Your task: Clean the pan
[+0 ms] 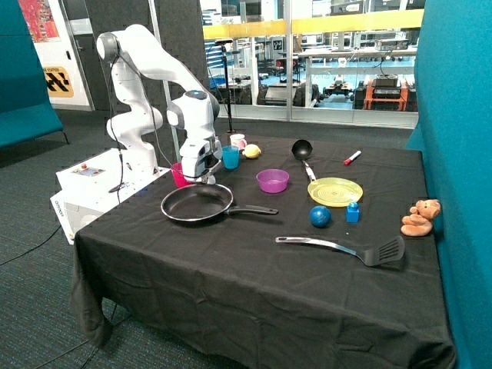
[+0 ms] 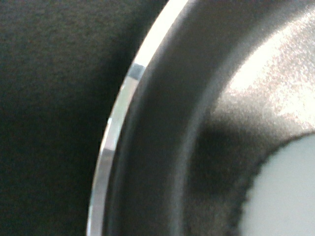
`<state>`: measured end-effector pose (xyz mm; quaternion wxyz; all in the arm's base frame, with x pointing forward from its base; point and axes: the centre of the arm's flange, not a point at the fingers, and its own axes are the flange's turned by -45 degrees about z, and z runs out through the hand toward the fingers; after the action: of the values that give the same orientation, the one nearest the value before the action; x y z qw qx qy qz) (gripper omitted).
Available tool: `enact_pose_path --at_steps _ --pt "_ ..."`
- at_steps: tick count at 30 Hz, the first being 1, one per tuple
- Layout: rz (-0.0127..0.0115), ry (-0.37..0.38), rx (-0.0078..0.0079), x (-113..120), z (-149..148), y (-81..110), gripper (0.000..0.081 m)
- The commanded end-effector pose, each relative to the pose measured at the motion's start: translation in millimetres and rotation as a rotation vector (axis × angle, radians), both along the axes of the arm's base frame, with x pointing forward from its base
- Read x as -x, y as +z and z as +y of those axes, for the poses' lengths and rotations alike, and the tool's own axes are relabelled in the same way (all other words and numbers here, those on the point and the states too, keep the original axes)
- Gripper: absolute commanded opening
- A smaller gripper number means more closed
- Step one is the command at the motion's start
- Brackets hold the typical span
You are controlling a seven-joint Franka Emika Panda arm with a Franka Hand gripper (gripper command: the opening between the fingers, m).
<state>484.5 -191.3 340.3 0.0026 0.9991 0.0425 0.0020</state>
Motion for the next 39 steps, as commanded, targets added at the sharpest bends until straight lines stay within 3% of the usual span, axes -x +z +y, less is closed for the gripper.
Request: enact_pose_path --at_steps 1,13,33,39 --pt "0.0042 -0.003 -0.005 -12 -4 -9.2 0.0" --pt "0.0041 -0.032 -0.0051 -38 -17 -15.2 0.0" --pt "0.0042 0.008 -0.005 -24 6 -52.1 0.0" --pt "0.0042 0.004 -0.005 -41 8 -50.3 0.0"
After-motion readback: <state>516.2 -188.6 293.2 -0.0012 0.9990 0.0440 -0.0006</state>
